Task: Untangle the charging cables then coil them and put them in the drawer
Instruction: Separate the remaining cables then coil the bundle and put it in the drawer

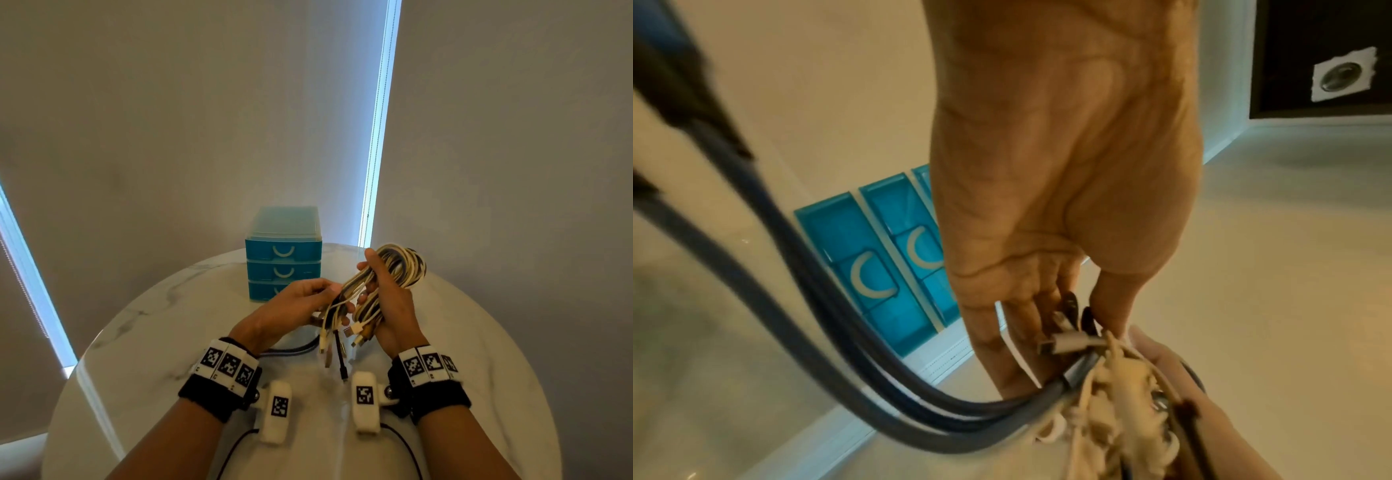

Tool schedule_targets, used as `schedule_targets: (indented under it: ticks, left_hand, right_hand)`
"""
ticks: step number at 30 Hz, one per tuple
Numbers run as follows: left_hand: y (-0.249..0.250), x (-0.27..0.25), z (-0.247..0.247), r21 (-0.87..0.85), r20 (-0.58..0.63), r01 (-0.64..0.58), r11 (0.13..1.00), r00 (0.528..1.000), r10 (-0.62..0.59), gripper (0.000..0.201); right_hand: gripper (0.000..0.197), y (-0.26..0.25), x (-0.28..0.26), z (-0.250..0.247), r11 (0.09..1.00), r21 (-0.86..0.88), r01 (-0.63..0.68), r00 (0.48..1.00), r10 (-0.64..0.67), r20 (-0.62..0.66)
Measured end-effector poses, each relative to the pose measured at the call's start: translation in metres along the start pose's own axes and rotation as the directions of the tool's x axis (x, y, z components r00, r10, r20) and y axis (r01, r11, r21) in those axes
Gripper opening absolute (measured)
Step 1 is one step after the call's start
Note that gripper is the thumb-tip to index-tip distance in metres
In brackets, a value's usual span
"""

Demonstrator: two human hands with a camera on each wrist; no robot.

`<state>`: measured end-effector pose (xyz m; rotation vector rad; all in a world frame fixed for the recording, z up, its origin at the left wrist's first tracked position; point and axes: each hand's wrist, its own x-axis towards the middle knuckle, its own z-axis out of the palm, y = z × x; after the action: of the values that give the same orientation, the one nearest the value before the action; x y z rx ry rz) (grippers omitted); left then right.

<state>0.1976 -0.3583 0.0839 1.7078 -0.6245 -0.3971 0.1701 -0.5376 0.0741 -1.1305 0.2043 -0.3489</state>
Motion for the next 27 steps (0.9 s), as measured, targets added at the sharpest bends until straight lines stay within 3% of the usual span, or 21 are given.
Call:
schedule_targets:
  ticks: [6, 9, 12, 15, 17, 19, 21, 24, 27]
  left_hand:
    - [-0.003, 0.000, -0.010, 0.083, -0.088, -0.069, 0.994, 0.993, 0.076, 0.034]
    - [-0.009, -0.001, -0.015, 0.040, -0.004, -0.041, 0.998, 0.999, 0.041, 0.040]
    - [-0.006, -0.002, -0.016, -0.145, 0.103, 0.036, 0.989, 0.994, -0.021, 0.044]
    - [-0.001, -0.002, -0.021, -0.463, 0.126, 0.050, 0.885, 0.992, 0.010, 0.042]
    - [-0.001, 0.000, -0.023, -0.534, 0.135, 0.045, 0.844, 0.990, 0.033, 0.047]
    - [-0.002, 0.002, -0.023, -0.410, 0.118, 0.059, 0.910, 0.993, -0.011, 0.054]
    - [-0.004, 0.004, -0.023, -0.181, 0.030, 0.073, 0.981, 0.997, -0.069, 0.060]
    - [-0.006, 0.006, -0.023, 0.002, -0.042, 0.075, 0.997, 0.996, -0.075, 0.068]
    - [-0.011, 0.005, -0.018, 0.122, 0.018, 0.015, 0.992, 1.000, -0.018, 0.064]
  right_hand:
    - [0.040, -0.004, -0.002, 0.001, 0.997, 0.032, -0.066, 0.994, 0.063, 0.091]
    - [0.037, -0.004, -0.004, 0.002, 0.992, 0.090, -0.090, 0.986, 0.076, 0.152]
    - [0.033, -0.002, -0.004, 0.004, 0.982, 0.145, -0.122, 0.977, 0.094, 0.190]
    - [0.030, -0.003, -0.005, 0.006, 0.989, 0.107, -0.106, 0.975, 0.082, 0.209]
    - [0.029, -0.003, -0.005, 0.005, 0.991, 0.090, -0.099, 0.973, 0.078, 0.215]
    - [0.028, -0.003, -0.004, 0.005, 0.990, 0.097, -0.103, 0.973, 0.081, 0.215]
    - [0.029, -0.001, -0.002, 0.003, 0.992, 0.085, -0.094, 0.977, 0.076, 0.200]
    - [0.037, 0.001, 0.000, 0.001, 0.997, 0.039, -0.065, 0.984, 0.057, 0.171]
    - [0.041, 0.001, -0.001, 0.004, 0.999, -0.049, -0.018, 0.982, 0.026, 0.186]
